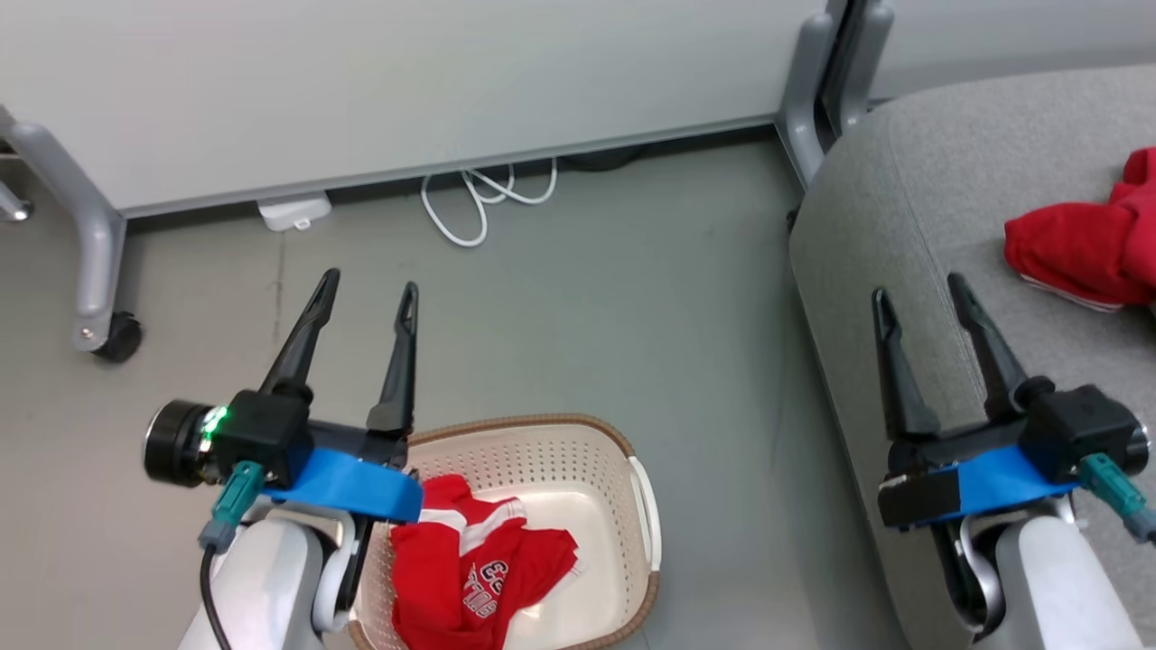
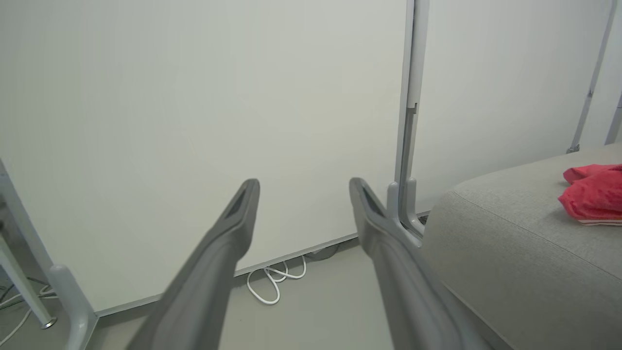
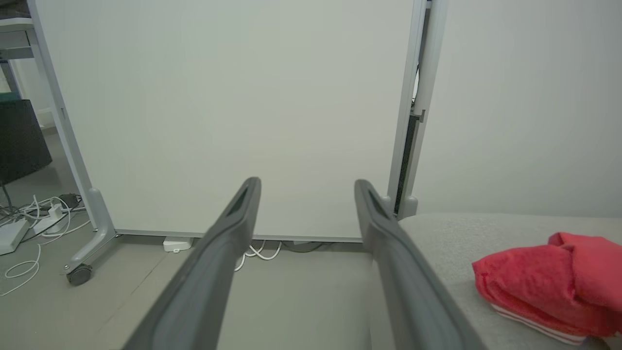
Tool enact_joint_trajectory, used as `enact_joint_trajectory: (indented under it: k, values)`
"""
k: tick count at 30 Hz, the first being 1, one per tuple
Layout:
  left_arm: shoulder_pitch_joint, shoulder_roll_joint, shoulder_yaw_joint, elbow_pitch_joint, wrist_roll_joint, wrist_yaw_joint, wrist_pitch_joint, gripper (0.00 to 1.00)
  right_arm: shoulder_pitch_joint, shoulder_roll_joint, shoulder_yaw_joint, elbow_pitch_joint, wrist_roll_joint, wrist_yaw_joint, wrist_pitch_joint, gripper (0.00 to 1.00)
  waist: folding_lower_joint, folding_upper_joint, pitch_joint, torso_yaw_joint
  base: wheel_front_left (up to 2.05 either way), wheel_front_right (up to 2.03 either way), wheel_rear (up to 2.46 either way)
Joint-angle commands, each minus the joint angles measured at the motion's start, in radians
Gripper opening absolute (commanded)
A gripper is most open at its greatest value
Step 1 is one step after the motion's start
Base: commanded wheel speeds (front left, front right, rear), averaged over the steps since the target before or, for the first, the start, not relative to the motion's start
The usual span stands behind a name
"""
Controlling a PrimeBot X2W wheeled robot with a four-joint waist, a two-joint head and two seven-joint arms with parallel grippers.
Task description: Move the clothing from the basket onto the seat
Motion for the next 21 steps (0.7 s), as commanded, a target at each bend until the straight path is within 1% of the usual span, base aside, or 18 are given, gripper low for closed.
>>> enact_joint_trajectory:
  k: [1, 7, 15, 21]
  values:
    - [0.029, -0.006, 0.024, -0.004, 0.012, -0.008, -0.002, 1.0, 0.031, 0.007, 0.002, 0.0, 0.002, 0.0, -0.001, 1.0, 0.0002, 0.0, -0.024, 0.018, 0.0, 0.0, 0.0]
    - [0.101, -0.039, 0.104, -0.012, 0.043, -0.024, -0.003, 1.0, 0.087, 0.022, -0.008, -0.008, -0.005, 0.0, -0.001, 1.0, 0.0002, 0.0, -0.055, 0.038, 0.0, 0.0, 0.0]
    - [0.165, -0.073, 0.168, -0.011, 0.071, -0.048, -0.003, 1.0, 0.151, 0.034, -0.036, -0.012, 0.001, 0.0, -0.001, 1.0, 0.0002, 0.0, -0.084, 0.056, 0.0, 0.0, 0.0]
    - [0.194, -0.089, 0.199, -0.006, 0.095, -0.066, -0.003, 1.0, 0.189, 0.038, -0.053, -0.015, 0.003, 0.0, -0.001, 1.0, 0.0002, 0.0, -0.097, 0.067, 0.0, 0.0, 0.0]
